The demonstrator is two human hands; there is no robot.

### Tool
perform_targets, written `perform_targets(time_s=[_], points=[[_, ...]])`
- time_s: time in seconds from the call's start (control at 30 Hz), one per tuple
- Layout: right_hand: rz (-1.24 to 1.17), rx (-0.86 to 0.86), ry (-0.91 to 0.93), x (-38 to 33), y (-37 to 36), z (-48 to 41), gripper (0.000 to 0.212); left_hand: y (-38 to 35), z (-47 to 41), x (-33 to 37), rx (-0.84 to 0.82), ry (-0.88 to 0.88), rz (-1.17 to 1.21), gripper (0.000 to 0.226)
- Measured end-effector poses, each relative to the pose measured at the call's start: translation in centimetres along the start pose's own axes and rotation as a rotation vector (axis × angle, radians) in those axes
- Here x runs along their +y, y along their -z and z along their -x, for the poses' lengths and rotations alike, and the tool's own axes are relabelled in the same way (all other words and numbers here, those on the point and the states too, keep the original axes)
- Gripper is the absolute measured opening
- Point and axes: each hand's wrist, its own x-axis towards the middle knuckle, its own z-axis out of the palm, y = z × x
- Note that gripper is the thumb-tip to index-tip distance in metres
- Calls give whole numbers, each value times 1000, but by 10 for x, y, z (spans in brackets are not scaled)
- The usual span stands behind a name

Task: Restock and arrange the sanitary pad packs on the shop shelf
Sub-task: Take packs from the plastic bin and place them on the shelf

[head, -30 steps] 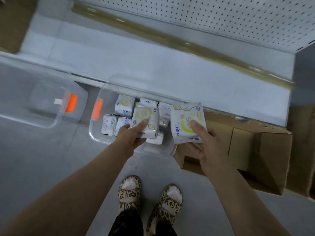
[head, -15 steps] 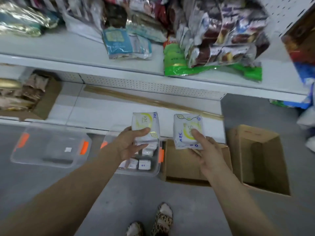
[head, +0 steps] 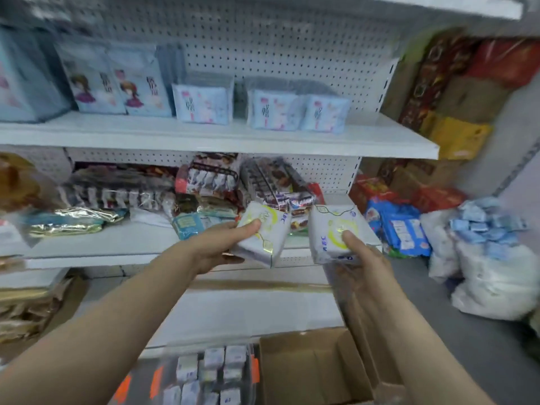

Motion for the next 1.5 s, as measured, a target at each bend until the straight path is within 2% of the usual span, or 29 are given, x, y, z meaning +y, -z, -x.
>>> perform_targets(time_s=[0.07,0.13,0.2,0.3,0.37,0.5,0.57,0.67,0.77,0.87,0.97,1.0,1.1,1.2,1.27,1.37,1.5], points=[[-23,22,77,-31,-3,4,45,-10,8,28,-13,-54,-43,58],[-26,42,139,-60,-5,4,42,-19,11,52,-22,-107,-89,57],[7,7,186,-84,-4,-3,49,-29,10,74,-25,-133,-113,59],[17,-35,207,-116,-1,-19,75,-44,5,102,-8,-154,-111,67],[9,-61,228,-135,2,-35,74,-57,-3,120,5,-181,-96,67],[-7,-110,248,-175,10,-77,69,-87,-30,155,31,-246,-62,50],[-2,-148,255,-198,16,-104,69,-103,-50,172,59,-293,-46,64],[6,-214,265,-236,27,-148,57,-127,-82,197,77,-360,36,86],[11,-264,272,-274,42,-192,44,-158,-112,222,77,-420,70,86],[24,-306,275,-306,57,-236,48,-188,-138,242,140,-474,92,88],[48,-371,269,-329,70,-274,54,-212,-166,252,207,-489,84,110],[51,-384,265,-334,73,-285,54,-218,-175,253,227,-481,93,110],[37,-402,246,-343,79,-311,50,-233,-198,255,272,-443,171,86],[7,-397,241,-343,83,-323,47,-246,-211,255,286,-388,130,45],[-2,-399,250,-339,86,-325,48,-250,-218,254,304,-386,91,38],[-1,-396,274,-336,90,-322,48,-246,-233,249,339,-378,-10,72],[-24,-356,301,-331,89,-313,39,-231,-240,245,387,-355,-365,108]])
